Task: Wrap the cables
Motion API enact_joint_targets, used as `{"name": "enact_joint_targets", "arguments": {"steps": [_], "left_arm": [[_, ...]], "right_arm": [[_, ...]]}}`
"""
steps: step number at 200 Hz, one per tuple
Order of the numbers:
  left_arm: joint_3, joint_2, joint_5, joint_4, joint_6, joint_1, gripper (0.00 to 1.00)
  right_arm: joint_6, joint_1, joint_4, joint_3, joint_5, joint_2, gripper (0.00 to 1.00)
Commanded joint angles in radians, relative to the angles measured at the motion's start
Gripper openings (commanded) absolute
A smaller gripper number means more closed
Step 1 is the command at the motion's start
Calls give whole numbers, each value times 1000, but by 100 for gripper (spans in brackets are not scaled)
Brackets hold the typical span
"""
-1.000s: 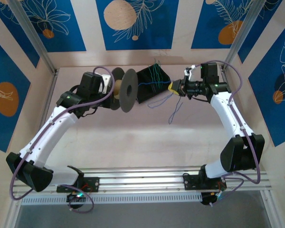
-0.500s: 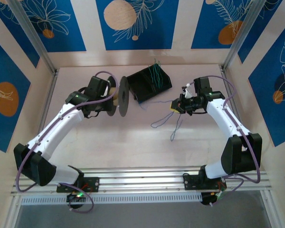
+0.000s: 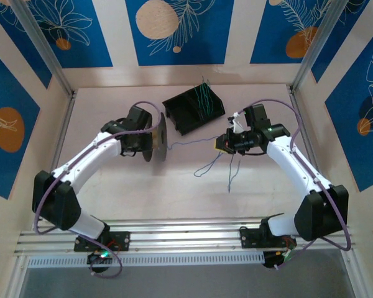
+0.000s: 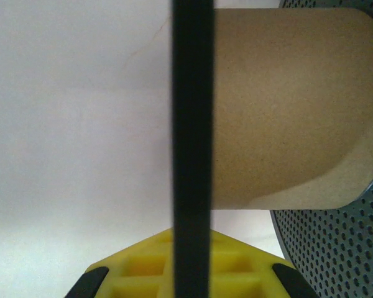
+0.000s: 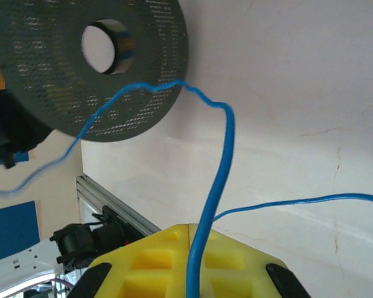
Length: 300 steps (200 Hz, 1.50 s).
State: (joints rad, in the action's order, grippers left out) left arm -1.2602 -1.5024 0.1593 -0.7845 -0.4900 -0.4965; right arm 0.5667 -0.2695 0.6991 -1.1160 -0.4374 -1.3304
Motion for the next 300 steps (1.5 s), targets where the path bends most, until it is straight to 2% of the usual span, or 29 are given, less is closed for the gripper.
{"name": "enact_joint_targets", "arguments": {"steps": [1,24,40,54,92,118,155,177,186,204,227,253,300], "left_arm": [[-17,-26,32,60,-36,-19,9],[-24,-45,28,67,-46,-36,33],[-22,-42,20,69,-53,-37,43],[-19,-40,8,68,-59,-37,45],[-27,2,-14,50,-70,-36,51],[-22,47,-32,47,-67,-31,55],[20,112,-150,118,-82,-11,56],[26,141,-149,111,-82,-1,56],[36,160,-144,114,-79,9,59],[61,196,-147,128,-67,35,72],[82,239,-147,149,-40,60,100],[97,250,-178,189,-8,83,100],[72,180,-217,264,63,92,100]], "right_arm": [[96,-8,-37,45,-52,31,0],[146,-30,30,18,37,11,0],[183,-66,91,-7,115,-5,0],[237,-94,118,-10,143,-7,0],[385,-152,165,-7,120,16,0],[503,-169,141,16,42,31,0],[604,-180,103,30,-11,-19,0],[657,-181,89,30,-32,-61,0],[686,-191,76,34,-45,-73,0],[753,-214,38,47,-59,-89,0],[827,-224,12,63,-66,-114,0],[904,-235,3,58,-66,-144,0],[985,-219,23,13,-85,-243,0]]}}
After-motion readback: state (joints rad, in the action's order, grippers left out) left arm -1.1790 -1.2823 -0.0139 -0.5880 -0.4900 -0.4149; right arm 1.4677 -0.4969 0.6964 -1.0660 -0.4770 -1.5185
